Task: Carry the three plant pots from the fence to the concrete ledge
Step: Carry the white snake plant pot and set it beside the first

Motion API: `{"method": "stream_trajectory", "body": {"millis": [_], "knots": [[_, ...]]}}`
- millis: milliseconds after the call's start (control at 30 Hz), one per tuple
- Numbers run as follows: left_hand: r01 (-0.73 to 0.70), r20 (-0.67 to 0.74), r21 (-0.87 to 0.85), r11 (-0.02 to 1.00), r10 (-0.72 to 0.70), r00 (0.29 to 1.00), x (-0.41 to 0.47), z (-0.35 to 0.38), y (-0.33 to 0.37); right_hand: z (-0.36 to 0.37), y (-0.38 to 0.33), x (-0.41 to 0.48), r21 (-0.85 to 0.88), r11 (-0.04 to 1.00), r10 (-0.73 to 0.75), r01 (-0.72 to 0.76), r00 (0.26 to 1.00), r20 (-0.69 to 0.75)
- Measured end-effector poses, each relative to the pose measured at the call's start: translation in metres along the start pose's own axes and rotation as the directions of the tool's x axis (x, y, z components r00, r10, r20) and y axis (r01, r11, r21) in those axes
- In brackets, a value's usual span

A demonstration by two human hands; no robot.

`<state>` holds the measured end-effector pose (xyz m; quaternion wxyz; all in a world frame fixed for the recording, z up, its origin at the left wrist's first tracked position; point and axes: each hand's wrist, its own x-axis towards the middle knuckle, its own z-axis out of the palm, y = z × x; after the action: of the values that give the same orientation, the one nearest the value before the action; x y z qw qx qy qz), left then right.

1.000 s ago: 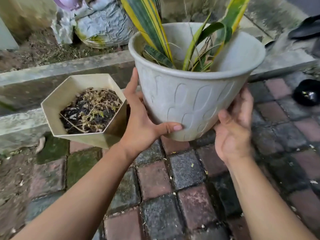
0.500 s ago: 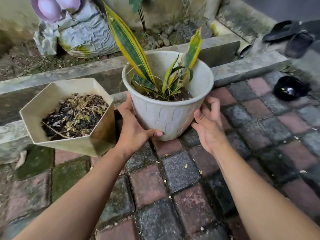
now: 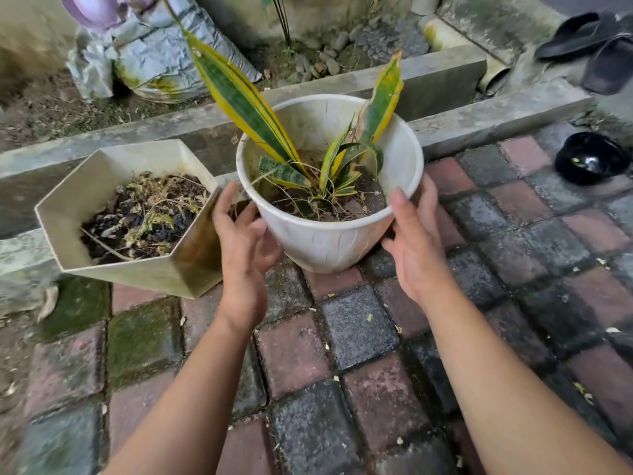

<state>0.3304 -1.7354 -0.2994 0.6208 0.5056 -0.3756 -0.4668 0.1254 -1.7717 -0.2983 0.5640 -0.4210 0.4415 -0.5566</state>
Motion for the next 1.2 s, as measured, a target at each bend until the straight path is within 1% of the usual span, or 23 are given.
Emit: {"method": "stream_trajectory", "body": {"millis": [67,133,267,333,467,667,867,1000,1200], "knots": [[-0.04,-0.018,0.029,0.999,0.041,0.999,0.002,0.011,0.01,0.003,0.002,0.003,-0.002,0.999,-0.035,0.035,0.999,-0.026],[-0.095,0.002,0.108,0.99,0.096,0.995,0.004,0.021,0.015,0.004,0.002,0.005,-0.009,0.997,-0.071,0.07,0.996,-0.059],[-0.118,0.02,0.164,0.979,0.116,0.993,0.01,0.021,0.013,0.006,0.007,0.011,-0.009,0.993,-0.115,0.115,0.99,-0.086],[-0.126,0.022,0.187,0.974,0.124,0.992,0.009,0.022,0.013,0.002,0.009,0.014,-0.011,0.993,-0.117,0.116,0.99,-0.083],[-0.146,-0.001,0.232,0.962,0.15,0.989,0.003,0.031,0.009,-0.011,0.007,0.024,-0.044,0.997,-0.057,0.056,0.998,-0.018],[-0.096,-0.02,0.204,0.974,0.103,0.995,0.0,0.043,0.007,-0.022,-0.001,0.036,-0.074,0.995,-0.062,0.062,0.998,0.001],[-0.094,0.019,0.251,0.963,0.093,0.996,-0.003,0.036,0.004,-0.018,0.004,0.037,-0.14,0.977,-0.175,0.162,0.981,-0.088],[-0.09,0.027,0.275,0.957,0.085,0.996,-0.001,0.032,0.003,-0.014,0.008,0.036,-0.154,0.964,-0.229,0.215,0.97,-0.079],[-0.055,0.032,0.277,0.959,0.048,0.998,0.002,0.035,0.003,-0.015,0.011,0.038,-0.129,0.964,-0.238,0.231,0.97,-0.042]]}}
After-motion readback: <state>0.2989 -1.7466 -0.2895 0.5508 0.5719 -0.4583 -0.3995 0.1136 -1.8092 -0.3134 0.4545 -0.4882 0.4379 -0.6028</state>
